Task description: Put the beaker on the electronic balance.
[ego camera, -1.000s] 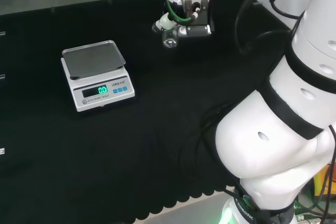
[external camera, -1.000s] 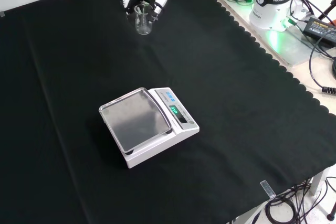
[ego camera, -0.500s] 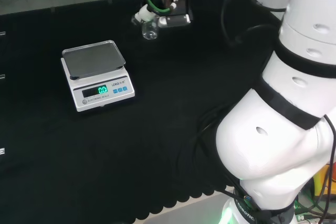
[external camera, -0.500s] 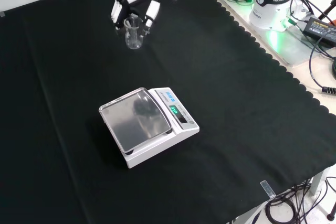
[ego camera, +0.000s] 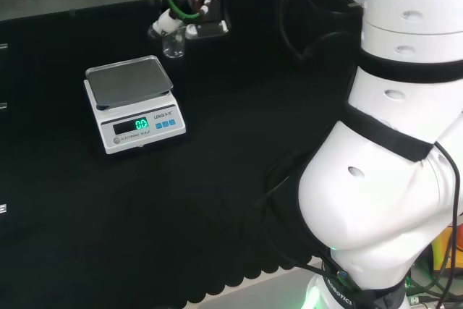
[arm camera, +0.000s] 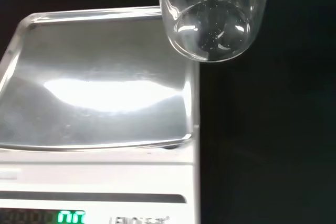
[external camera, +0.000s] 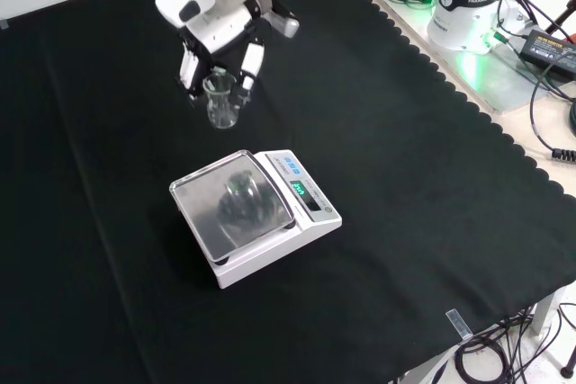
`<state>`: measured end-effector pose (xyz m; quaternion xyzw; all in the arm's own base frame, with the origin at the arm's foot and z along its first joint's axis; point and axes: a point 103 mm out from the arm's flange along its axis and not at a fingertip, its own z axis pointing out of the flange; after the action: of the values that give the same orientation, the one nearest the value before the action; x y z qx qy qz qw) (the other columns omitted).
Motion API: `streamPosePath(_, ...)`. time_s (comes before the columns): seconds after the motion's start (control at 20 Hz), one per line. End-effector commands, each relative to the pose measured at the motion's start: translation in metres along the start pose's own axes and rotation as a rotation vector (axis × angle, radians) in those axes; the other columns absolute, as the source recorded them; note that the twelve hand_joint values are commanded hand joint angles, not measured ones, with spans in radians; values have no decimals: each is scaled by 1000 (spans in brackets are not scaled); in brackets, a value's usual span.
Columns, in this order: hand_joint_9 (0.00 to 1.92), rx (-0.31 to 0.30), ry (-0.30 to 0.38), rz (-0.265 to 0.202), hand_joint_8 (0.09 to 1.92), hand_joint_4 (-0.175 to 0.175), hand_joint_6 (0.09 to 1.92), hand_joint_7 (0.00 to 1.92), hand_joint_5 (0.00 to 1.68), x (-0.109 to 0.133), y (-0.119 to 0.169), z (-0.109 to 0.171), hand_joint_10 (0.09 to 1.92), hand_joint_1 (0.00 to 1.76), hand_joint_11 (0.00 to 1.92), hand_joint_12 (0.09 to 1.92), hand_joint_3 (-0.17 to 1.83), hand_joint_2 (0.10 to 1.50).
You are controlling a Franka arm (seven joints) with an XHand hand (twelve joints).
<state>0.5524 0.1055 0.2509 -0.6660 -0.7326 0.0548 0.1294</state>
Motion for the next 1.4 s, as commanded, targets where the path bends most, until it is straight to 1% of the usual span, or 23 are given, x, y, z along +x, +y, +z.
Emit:
streamPosePath(0.05,1508,32,9,-57,855,-175,852,1118,841,38,16,18,311,1159,1590,551,-175,1115)
streamPosePath(0.25,1508,43,5,-68,855,-175,853,1118,841,50,26,29,314,1159,1592,551,-175,1115)
streamPosePath(0.55,1508,37,13,-72,854,-175,853,1120,842,62,36,43,320,1158,1593,552,-175,1116)
streamPosePath(0.85,1507,48,20,-75,854,-175,853,1122,843,72,46,53,325,1158,1594,552,-175,1116)
streamPosePath(0.95,1507,45,28,-77,854,-175,853,1122,843,70,46,53,326,1158,1594,552,-175,1116)
streamPosePath(1.2,1506,48,17,-65,854,-175,853,1123,843,72,51,56,330,1157,1594,552,-175,1117)
streamPosePath(1.4,1505,37,-10,-51,854,-175,854,1124,843,81,63,68,333,1158,1593,551,-175,1117)
